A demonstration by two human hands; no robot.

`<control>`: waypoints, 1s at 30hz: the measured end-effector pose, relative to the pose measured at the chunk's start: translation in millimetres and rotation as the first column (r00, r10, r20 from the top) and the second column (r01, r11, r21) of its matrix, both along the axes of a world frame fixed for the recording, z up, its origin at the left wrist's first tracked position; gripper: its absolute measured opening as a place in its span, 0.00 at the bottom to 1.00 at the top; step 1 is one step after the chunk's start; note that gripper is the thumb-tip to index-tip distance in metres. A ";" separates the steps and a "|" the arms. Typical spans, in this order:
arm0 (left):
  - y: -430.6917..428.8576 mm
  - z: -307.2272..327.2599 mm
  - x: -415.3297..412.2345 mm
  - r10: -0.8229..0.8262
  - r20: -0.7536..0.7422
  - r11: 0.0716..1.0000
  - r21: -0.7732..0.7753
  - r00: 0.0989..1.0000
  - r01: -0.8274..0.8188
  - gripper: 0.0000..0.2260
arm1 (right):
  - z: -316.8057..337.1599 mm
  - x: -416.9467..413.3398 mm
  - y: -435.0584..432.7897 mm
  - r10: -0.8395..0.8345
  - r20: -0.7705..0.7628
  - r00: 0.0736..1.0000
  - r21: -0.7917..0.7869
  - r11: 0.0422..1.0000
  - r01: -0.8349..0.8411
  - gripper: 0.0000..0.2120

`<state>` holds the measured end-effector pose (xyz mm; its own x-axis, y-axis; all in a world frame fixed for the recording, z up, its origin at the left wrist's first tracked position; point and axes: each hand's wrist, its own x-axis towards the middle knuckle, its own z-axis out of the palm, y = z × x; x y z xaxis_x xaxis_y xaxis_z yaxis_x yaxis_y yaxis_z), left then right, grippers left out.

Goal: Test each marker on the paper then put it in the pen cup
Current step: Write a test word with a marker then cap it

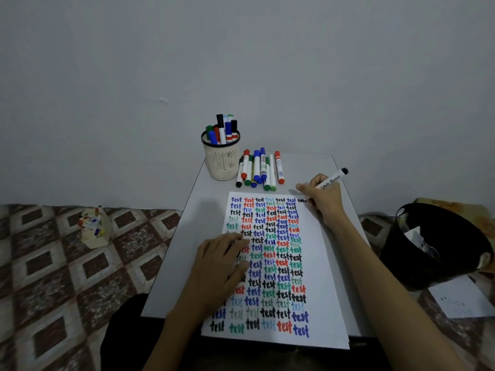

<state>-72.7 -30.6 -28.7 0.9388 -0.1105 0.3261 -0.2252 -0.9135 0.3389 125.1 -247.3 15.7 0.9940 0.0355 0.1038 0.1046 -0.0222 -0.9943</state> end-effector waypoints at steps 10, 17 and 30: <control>-0.5 -2.9 0.9 0.025 -0.058 1.000 -0.003 0.998 -0.025 0.22 | -10.5 13.8 8.0 0.009 0.041 0.999 -0.165 0.986 -0.002 0.16; -1.1 -4.3 1.6 0.040 -0.064 0.999 -0.010 0.997 -0.041 0.20 | -14.4 15.6 9.2 0.007 0.049 0.999 -0.214 0.977 0.003 0.15; -1.8 -5.4 0.8 0.042 -0.047 0.999 -0.008 0.998 -0.043 0.19 | -18.1 17.3 11.3 0.027 0.118 0.993 -0.276 0.961 0.007 0.13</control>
<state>-71.9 -32.4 -34.1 0.9568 -0.0672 0.2828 -0.1699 -0.9186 0.3568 142.5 -235.9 -2.4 0.9744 0.0896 0.2063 0.2237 -0.2917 -0.9300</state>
